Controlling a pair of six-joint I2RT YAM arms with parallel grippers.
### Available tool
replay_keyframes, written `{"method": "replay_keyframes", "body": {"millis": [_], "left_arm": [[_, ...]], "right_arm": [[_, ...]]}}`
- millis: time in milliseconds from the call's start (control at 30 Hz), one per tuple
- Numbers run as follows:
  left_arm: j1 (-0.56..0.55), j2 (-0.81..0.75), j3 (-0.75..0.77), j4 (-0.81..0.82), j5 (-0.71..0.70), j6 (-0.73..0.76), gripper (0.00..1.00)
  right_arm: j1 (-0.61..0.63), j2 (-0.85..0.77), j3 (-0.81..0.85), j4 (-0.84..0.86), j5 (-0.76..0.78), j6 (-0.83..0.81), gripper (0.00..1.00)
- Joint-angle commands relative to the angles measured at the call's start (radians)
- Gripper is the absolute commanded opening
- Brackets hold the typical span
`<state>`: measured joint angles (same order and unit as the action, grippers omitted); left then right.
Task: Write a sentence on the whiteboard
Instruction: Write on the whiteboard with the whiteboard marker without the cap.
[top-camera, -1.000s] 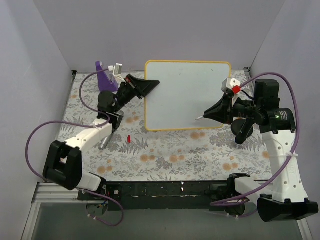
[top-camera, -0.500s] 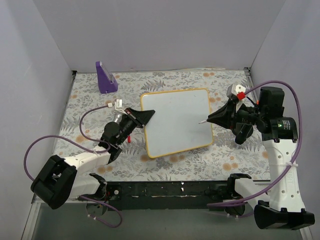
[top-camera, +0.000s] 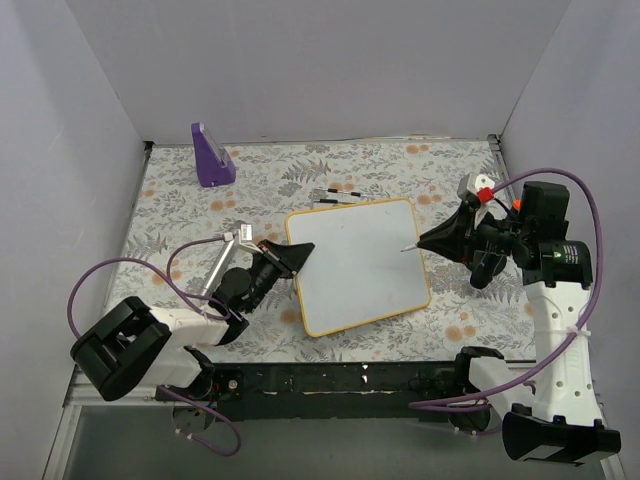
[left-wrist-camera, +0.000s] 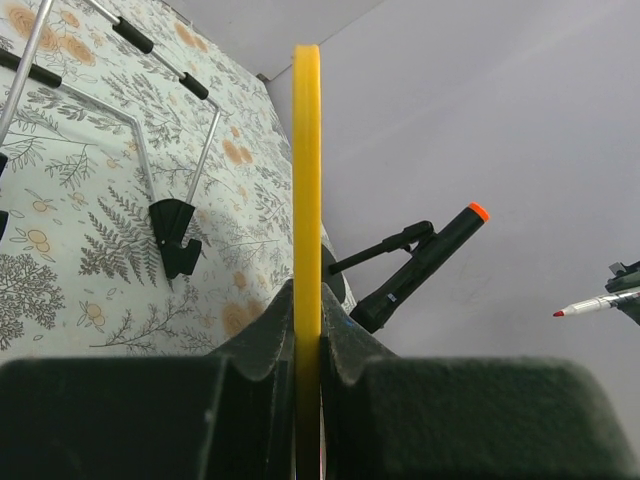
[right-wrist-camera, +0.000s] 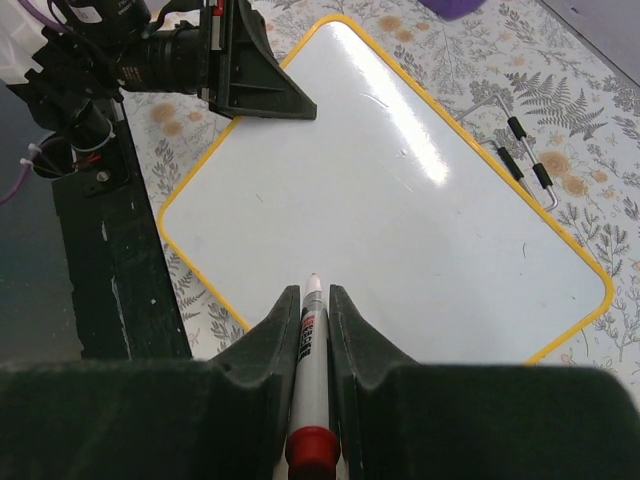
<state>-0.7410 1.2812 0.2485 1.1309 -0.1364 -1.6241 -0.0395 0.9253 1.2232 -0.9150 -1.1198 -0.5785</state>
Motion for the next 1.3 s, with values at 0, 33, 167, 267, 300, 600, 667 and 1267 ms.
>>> {"method": "replay_keyframes", "body": {"millis": [0, 33, 167, 267, 300, 600, 667, 1267], "left_arm": [[-0.012, -0.023, -0.014, 0.201, -0.058, -0.043, 0.0], [-0.014, -0.028, -0.018, 0.195, -0.049, -0.045, 0.0], [-0.014, -0.039, -0.044, 0.187, -0.002, -0.06, 0.0], [-0.014, -0.051, -0.049, 0.15, 0.033, -0.069, 0.0], [-0.014, -0.049, -0.066, 0.156, 0.037, -0.077, 0.0], [-0.014, -0.014, -0.114, 0.253, 0.032, -0.095, 0.0], [-0.014, 0.039, -0.129, 0.344, 0.026, -0.1, 0.0], [-0.021, 0.155, -0.066, 0.322, 0.018, -0.115, 0.0]], "right_arm": [[-0.005, -0.013, -0.013, 0.028, -0.02, 0.009, 0.01], [-0.005, -0.01, -0.014, 0.028, -0.023, 0.011, 0.01], [-0.005, 0.003, -0.017, 0.036, -0.034, 0.011, 0.01], [0.003, 0.026, -0.019, 0.044, -0.031, 0.006, 0.01], [0.016, 0.035, -0.019, 0.048, -0.025, 0.006, 0.01], [0.355, 0.141, -0.068, 0.309, 0.271, 0.146, 0.01], [0.427, 0.165, -0.068, 0.362, 0.327, 0.16, 0.01], [0.579, 0.205, -0.177, 0.648, 0.465, 0.322, 0.01]]}}
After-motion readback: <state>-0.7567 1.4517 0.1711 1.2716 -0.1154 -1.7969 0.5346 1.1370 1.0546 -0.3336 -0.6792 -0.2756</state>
